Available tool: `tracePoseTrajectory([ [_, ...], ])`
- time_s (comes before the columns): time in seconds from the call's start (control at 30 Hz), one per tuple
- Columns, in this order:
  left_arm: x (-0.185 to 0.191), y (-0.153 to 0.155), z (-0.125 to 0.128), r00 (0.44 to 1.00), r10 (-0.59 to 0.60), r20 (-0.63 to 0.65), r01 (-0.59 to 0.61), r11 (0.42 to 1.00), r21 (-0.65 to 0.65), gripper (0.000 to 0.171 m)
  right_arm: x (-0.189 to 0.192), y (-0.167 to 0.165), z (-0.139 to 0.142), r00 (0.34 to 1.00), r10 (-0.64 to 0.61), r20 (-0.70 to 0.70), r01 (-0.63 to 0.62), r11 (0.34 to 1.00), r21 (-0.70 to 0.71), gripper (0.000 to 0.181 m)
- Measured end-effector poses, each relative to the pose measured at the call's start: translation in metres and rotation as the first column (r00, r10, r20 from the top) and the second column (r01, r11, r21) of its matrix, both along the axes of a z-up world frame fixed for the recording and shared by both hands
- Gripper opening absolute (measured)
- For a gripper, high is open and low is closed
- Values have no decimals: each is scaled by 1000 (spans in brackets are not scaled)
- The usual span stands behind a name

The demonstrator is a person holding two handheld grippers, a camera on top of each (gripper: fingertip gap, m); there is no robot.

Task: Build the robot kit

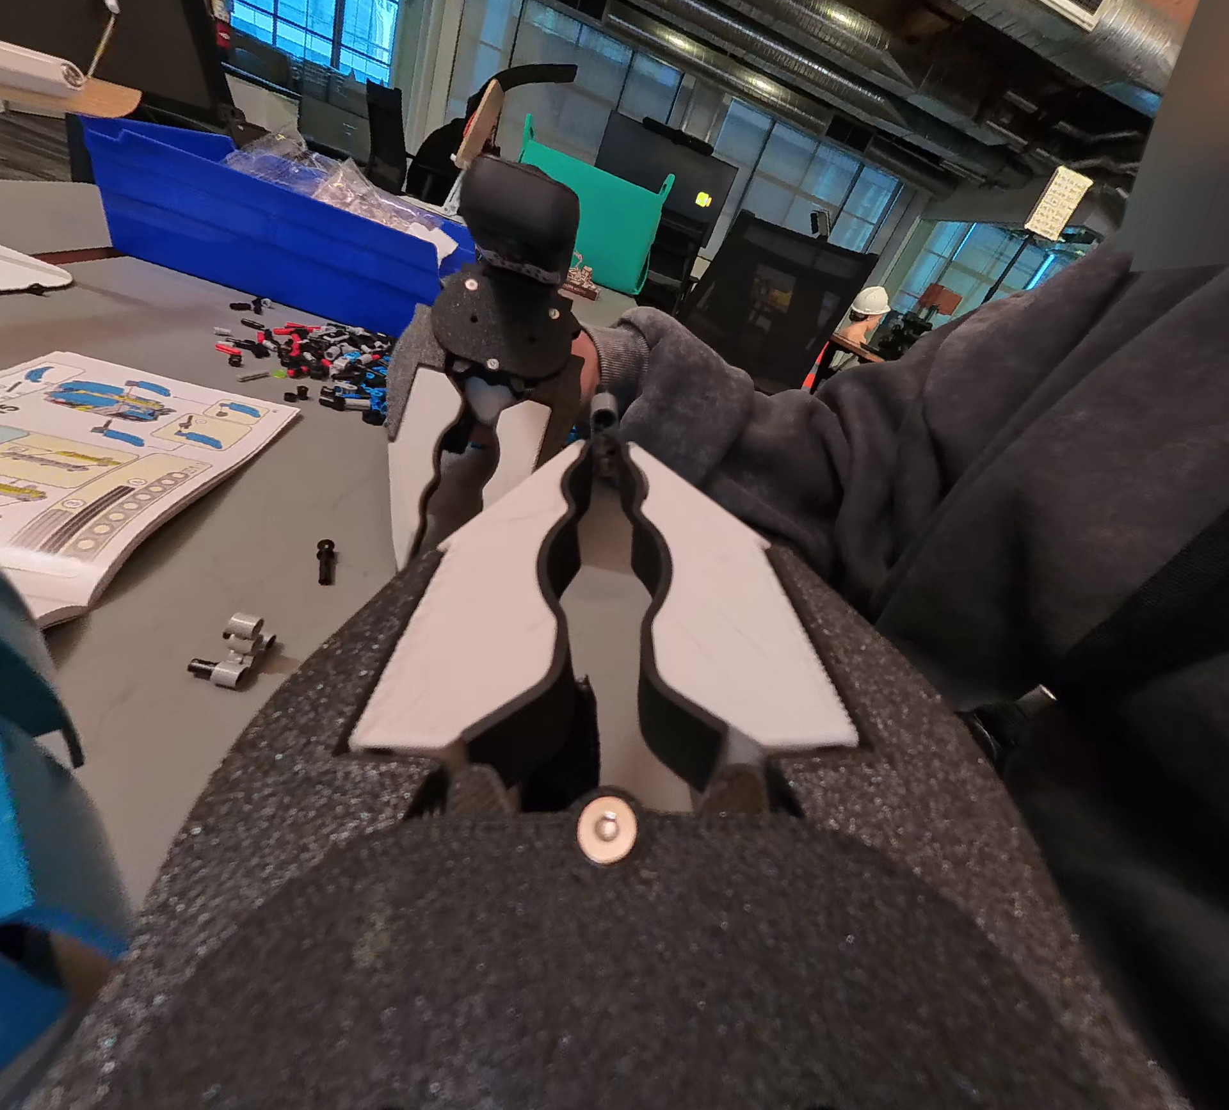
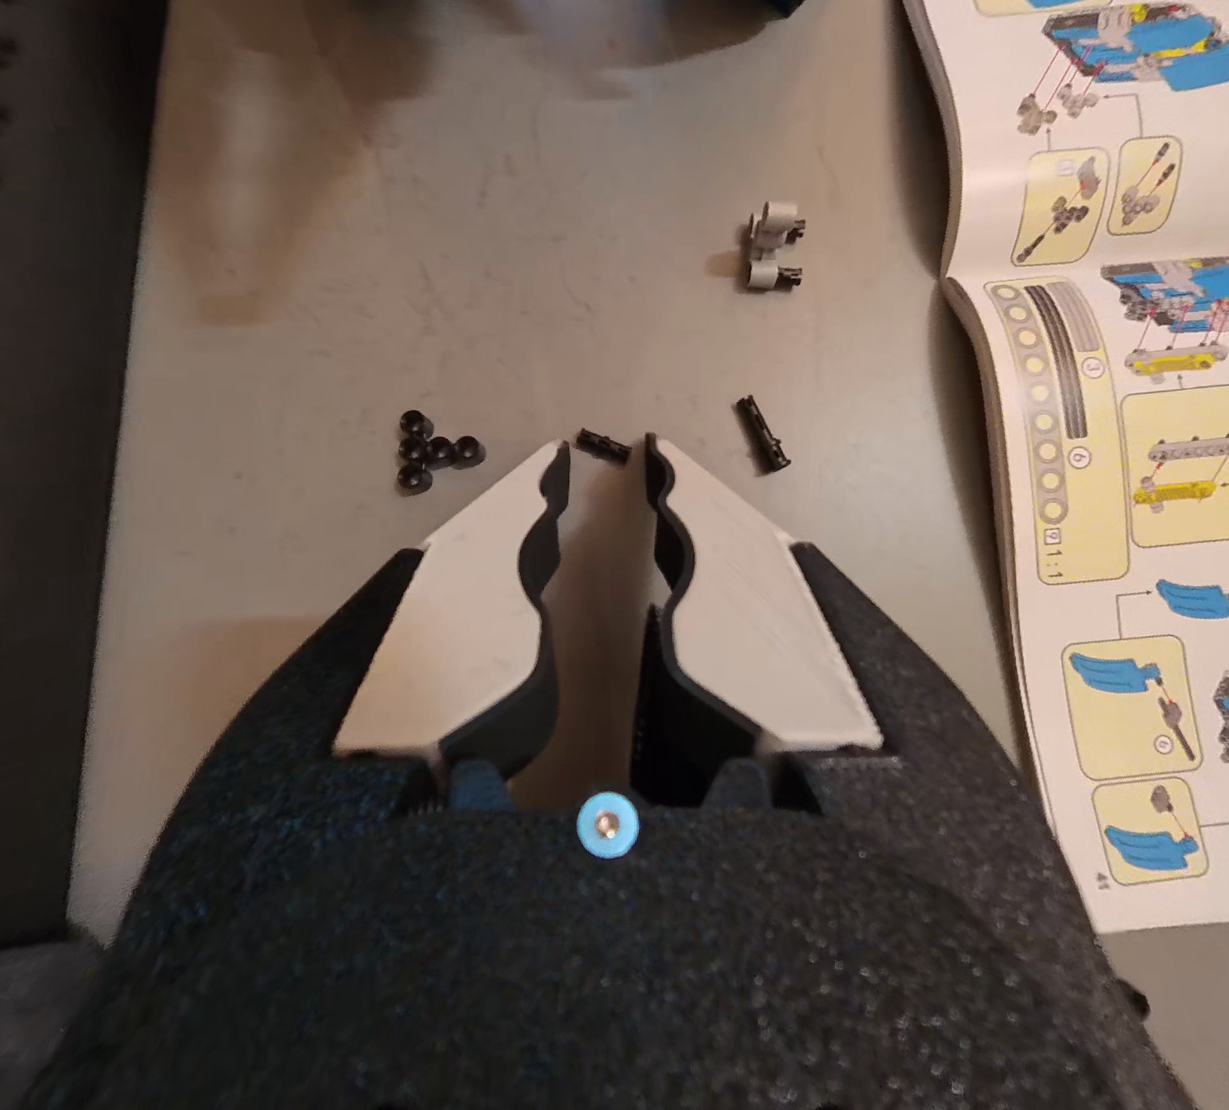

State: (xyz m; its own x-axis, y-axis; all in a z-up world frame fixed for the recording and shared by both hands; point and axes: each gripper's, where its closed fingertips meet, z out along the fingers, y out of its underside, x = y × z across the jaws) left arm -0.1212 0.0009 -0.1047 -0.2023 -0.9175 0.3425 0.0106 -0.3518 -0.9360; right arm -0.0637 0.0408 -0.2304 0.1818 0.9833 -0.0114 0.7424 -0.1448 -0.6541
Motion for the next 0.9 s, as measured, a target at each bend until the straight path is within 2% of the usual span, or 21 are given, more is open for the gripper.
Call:
tracePoseTrajectory([
  [0.17,0,-1,0,1000,-6,-2,6,1000,-3,7,-1,-9,-1,1000,16,-6,-17,998,-58,5],
  [0.4,2,0,-6,999,36,-38,-33,998,59,7,-3,-7,4,1000,-24,15,25,998,-49,4],
  [0.5,3,10,-9,993,101,-60,-97,992,77,7,-24,-14,54,973,14,-229,-21,999,-27,4],
  [0.57,3,17,-12,987,137,-77,-131,988,78,7,-39,-23,93,912,53,-407,-61,998,-6,4],
  [0.63,2,19,-11,987,142,-73,-138,989,62,7,-49,-23,112,873,47,-485,-45,999,15,4],
  [0.77,2,21,-11,987,146,-73,-143,989,43,7,-63,-22,98,893,39,-448,-40,999,6,4],
  [0.9,3,21,-13,984,162,-80,-156,984,84,7,-67,-19,92,902,25,-430,-27,1000,0,3],
])
